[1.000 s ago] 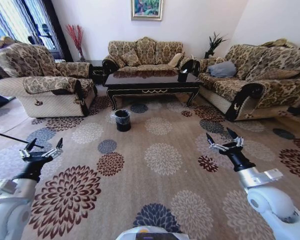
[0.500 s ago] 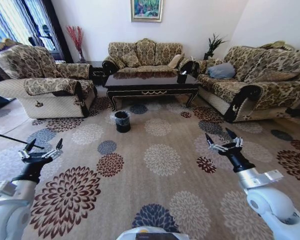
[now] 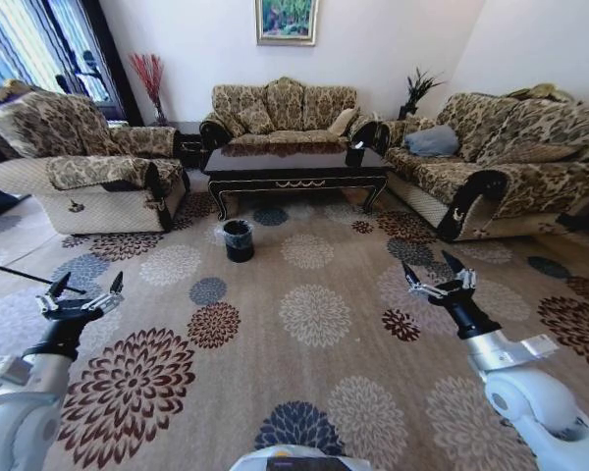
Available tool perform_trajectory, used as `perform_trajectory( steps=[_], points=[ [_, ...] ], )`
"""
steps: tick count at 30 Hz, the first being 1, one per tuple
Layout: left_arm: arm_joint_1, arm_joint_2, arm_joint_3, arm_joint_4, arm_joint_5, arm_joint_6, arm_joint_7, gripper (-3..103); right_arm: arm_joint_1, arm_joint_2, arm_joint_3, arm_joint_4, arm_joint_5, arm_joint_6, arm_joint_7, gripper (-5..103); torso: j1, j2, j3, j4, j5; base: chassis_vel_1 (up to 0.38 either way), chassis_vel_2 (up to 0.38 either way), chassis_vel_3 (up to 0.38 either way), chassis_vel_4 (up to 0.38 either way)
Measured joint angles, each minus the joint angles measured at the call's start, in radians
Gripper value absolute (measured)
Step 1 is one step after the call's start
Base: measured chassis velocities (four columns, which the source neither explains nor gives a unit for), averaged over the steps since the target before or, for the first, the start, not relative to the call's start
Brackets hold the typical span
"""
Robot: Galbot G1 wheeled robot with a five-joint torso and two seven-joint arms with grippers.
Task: Move to the front of the table and pick up the trash from the floor, then place it into the trash bin.
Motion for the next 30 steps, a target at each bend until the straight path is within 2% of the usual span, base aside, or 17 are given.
perform_trajectory(
  steps=[12,30],
  points=[
    [-0.003,0.000,0.004,0.004,0.003,-0.001,0.002,100,0.004,0.006,-0.002,-0.009,-0.007,0.008,-0.001,100,0.015,0.037,0.022,0.0002,-0.0001,0.000,0.000,0.000,0.000],
    [-0.002,0.001,-0.011,-0.008,-0.002,-0.001,0.005,100,0.008,0.008,-0.008,-0.015,-0.016,0.013,0.000,100,0.050,0.118,0.068,0.0003,0.0000,0.000,0.000,0.000,0.000]
  ],
)
